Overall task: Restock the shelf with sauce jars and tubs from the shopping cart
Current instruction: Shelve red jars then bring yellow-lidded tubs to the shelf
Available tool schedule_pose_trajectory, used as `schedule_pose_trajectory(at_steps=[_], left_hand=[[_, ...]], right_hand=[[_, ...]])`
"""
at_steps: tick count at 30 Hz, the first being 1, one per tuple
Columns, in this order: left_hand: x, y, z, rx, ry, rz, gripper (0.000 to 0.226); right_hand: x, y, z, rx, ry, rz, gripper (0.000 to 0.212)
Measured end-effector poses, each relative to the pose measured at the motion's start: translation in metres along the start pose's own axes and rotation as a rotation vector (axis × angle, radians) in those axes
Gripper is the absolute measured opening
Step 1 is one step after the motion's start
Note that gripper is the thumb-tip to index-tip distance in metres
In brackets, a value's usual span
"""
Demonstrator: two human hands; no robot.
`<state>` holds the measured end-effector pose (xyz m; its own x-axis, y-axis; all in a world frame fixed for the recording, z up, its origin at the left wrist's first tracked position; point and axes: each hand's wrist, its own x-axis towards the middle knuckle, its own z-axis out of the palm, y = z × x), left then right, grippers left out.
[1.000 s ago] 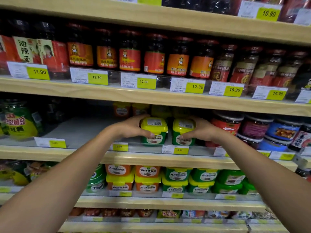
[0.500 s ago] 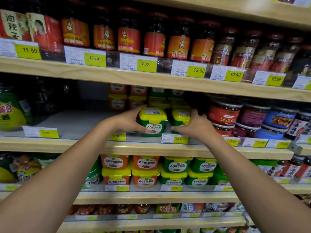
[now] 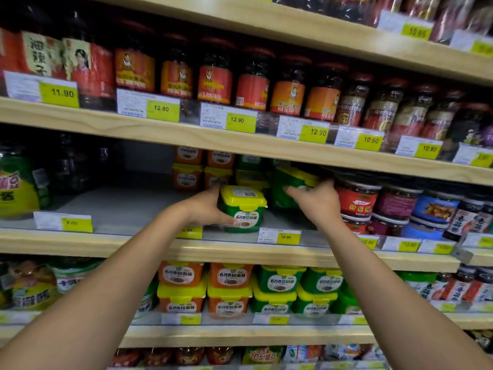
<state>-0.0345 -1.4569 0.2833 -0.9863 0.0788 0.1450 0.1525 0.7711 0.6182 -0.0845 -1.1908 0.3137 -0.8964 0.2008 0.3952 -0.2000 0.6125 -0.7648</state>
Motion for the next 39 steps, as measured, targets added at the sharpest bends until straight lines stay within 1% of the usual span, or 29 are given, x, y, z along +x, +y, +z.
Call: schedule_pose_trajectory(at_steps=[2,3,5,8,14,17,19,21,26,29,31,34,36,39], left_hand=[[-0.001,0.003,0.001,-0.013,-0.002,0.008,0.094],[-0.002,0.004,0.001,-0.017,0.001,0.013,0.089],[-0.003,0.005,0.001,-0.03,0.007,0.024,0.092],[-0.003,0.002,0.001,-0.044,0.011,0.023,0.097],[0.001,0.003,0.002,-0.069,-0.019,0.011,0.079],[0.003,0.0,0.002,-0.057,-0.016,-0.013,0.085],[0.003,0.0,0.002,-0.051,-0.019,-0.016,0.079],[0.003,0.002,0.001,-0.042,-0.02,-0.025,0.072],[0.004,0.001,0.0,-0.043,-0.031,-0.059,0.072],[0.003,0.003,0.0,-0.049,-0.03,-0.054,0.07],[0.002,0.005,0.0,-0.063,-0.02,-0.058,0.071],[0.003,0.005,0.0,-0.092,-0.029,-0.073,0.071],[0.004,0.004,0.0,-0.092,-0.034,-0.078,0.072],[0.006,0.003,0.0,-0.095,-0.041,-0.084,0.075]], right_hand=[[0.005,-0.007,0.003,0.064,0.03,-0.003,0.097],[0.008,-0.009,0.006,0.098,0.047,-0.008,0.102],[0.013,-0.011,0.014,0.156,0.084,-0.043,0.103],[0.026,-0.013,0.027,0.18,0.131,-0.074,0.094],[0.048,-0.013,0.047,0.166,0.132,-0.08,0.08],[0.052,-0.009,0.056,0.186,0.067,-0.067,0.086],[0.054,-0.005,0.06,0.165,-0.014,-0.049,0.089],[0.058,-0.001,0.064,0.113,-0.054,-0.059,0.086],[0.069,0.001,0.07,0.103,-0.097,-0.08,0.07],[0.071,0.002,0.067,0.192,-0.119,-0.062,0.075],[0.07,0.004,0.064,0.205,-0.106,-0.077,0.078],[0.074,0.007,0.063,0.248,-0.125,-0.127,0.073],[0.078,0.007,0.065,0.269,-0.148,-0.113,0.069],[0.082,0.01,0.072,0.288,-0.137,-0.096,0.07]])
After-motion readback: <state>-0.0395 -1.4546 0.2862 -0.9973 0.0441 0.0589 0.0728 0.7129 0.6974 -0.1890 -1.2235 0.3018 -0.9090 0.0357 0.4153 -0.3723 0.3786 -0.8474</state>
